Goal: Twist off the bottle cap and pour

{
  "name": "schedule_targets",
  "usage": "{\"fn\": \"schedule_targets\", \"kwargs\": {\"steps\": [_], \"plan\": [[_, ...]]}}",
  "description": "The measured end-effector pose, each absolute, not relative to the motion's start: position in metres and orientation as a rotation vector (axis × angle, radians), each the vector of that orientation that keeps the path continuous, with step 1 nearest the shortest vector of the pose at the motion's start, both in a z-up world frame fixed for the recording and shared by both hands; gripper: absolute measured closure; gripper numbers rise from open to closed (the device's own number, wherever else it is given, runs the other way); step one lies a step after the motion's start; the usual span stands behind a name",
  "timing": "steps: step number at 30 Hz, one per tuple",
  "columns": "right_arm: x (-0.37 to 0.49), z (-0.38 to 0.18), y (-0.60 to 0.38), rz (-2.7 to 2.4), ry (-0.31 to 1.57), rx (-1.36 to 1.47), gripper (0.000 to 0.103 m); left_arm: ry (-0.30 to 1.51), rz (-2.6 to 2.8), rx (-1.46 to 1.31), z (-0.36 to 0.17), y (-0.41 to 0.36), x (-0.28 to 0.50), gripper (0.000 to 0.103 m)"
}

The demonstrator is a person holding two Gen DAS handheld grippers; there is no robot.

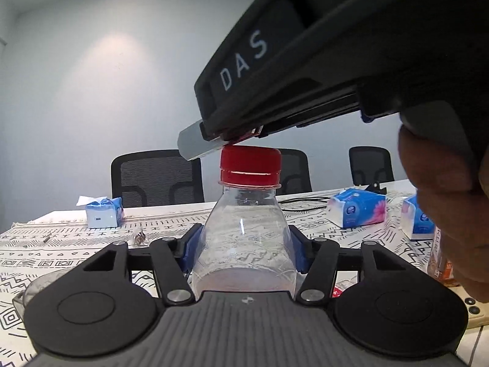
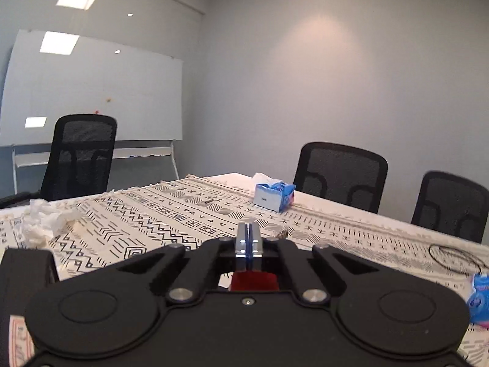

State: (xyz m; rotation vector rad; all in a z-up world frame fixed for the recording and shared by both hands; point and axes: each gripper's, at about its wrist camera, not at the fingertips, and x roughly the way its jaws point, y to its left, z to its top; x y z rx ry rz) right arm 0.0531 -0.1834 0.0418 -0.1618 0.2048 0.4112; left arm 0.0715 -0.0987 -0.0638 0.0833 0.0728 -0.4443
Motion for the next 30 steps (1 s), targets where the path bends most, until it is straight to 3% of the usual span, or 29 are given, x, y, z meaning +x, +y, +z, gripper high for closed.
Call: {"fn": "schedule_targets", "kwargs": {"steps": [1,3,9,24,26,29,30], "plan": [[0.053,0.041,-0.185,0.415,0.202,-0.150,0.083,0.076,-0.444,0.079,-0.064,-0.098,0.073,0.048],[0.049,0.039,-0.194,0.447,0.205,-0.106,0.063,0.085,-0.444,0.064,-0.063,-0.096,0.076,0.048],[0.052,0.026,-0.194,0.434,0.205,-0.102,0.070,0.097,-0.443,0.044,-0.064,-0.093,0.080,0.048],[0.111,0.026,-0.253,0.997,0.193,-0.110,0.070,0.132,-0.506,0.009,-0.065,-0.084,0.086,0.049],[0.109,0.031,-0.250,0.979,0.217,-0.121,0.069,0.133,-0.504,0.008,-0.066,-0.084,0.087,0.049],[0.090,0.034,-0.228,0.776,0.228,-0.109,0.057,0.131,-0.496,0.011,-0.066,-0.085,0.090,0.048],[0.082,0.034,-0.218,0.682,0.232,-0.098,0.064,0.130,-0.494,0.014,-0.066,-0.085,0.090,0.048]]}}
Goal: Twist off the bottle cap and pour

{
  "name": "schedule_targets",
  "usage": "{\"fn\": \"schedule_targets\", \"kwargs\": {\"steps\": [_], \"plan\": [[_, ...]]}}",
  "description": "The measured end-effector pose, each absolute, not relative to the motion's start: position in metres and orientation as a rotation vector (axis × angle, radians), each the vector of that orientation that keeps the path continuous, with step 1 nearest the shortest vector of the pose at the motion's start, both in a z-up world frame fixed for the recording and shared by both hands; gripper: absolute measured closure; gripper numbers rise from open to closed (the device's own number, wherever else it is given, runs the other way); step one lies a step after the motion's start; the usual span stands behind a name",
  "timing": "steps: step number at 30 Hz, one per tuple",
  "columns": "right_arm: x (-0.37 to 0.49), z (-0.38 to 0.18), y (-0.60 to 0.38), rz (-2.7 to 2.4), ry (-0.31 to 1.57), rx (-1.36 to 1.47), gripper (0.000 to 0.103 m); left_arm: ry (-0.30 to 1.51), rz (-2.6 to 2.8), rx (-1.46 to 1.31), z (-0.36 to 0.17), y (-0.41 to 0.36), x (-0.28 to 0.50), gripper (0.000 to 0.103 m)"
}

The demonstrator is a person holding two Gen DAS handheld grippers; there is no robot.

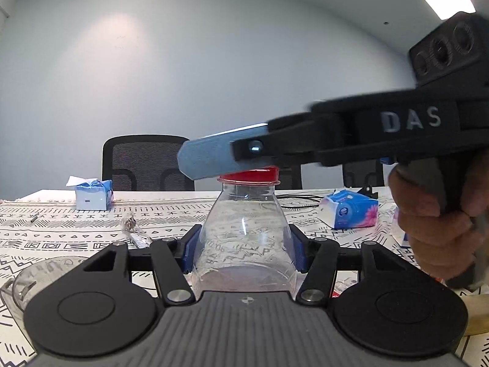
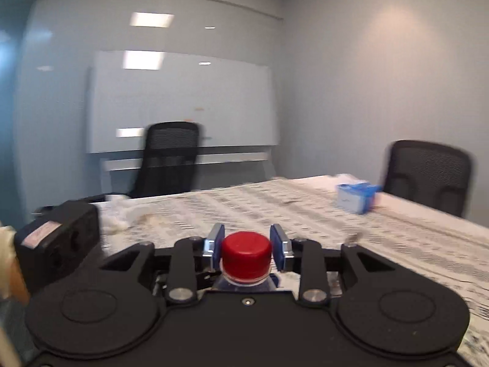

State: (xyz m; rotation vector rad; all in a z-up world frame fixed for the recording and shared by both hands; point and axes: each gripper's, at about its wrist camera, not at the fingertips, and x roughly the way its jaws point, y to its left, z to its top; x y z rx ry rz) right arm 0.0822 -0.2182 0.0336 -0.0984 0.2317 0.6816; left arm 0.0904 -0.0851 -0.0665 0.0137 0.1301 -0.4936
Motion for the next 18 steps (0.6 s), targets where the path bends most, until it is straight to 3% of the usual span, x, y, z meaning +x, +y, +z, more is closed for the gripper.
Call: {"fn": "schedule_targets", "kwargs": {"steps": [3,12,18], "plan": [[0.075,0.029,-0.203,0.579,0.227,-0.080,0.070,0.127,-0.486,0.018,-0.067,-0.086,0.089,0.048],[0.106,0.020,-0.239,0.917,0.160,-0.085,0.070,0.150,-0.501,-0.007,-0.065,-0.079,0.096,0.048],[0.138,0.025,-0.263,1.146,0.244,-0.016,0.069,0.148,-0.524,-0.004,-0.066,-0.079,0.096,0.048]]}}
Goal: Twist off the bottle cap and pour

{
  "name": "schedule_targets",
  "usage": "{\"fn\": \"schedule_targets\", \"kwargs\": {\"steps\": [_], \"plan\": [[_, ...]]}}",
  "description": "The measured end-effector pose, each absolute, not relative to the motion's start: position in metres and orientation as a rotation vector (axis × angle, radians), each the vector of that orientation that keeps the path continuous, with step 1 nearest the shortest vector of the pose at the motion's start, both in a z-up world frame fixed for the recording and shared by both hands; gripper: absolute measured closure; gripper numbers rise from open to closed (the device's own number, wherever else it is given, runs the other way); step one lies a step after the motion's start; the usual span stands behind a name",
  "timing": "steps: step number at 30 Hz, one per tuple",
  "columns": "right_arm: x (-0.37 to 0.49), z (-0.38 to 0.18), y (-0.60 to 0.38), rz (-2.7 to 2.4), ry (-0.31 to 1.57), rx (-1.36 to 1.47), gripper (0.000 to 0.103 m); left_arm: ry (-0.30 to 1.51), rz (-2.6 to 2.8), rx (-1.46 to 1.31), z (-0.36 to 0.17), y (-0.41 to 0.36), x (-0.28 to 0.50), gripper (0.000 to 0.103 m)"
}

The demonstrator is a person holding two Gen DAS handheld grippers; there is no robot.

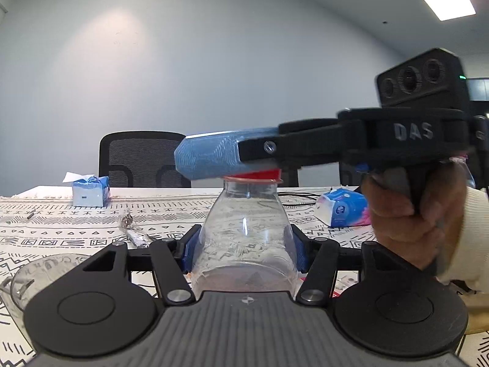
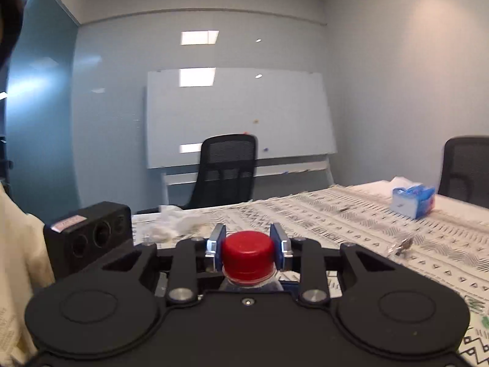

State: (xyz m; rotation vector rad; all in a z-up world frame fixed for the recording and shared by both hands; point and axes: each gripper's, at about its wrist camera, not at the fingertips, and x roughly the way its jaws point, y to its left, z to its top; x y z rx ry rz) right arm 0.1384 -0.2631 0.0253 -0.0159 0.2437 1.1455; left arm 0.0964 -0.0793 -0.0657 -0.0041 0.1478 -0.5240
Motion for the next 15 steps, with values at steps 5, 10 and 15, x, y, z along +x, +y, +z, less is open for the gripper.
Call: {"fn": "schedule_targets", "kwargs": {"steps": [5,10,15], "plan": [[0.096,0.030,-0.239,0.800,0.201,-0.062,0.055,0.144,-0.519,-0.002,-0.066,-0.080,0.093,0.047],[0.073,0.026,-0.220,0.641,0.183,-0.053,0.070,0.143,-0.516,-0.002,-0.067,-0.081,0.091,0.047],[0.097,0.020,-0.241,0.892,0.140,-0.071,0.070,0.151,-0.522,-0.002,-0.066,-0.078,0.095,0.048]]}}
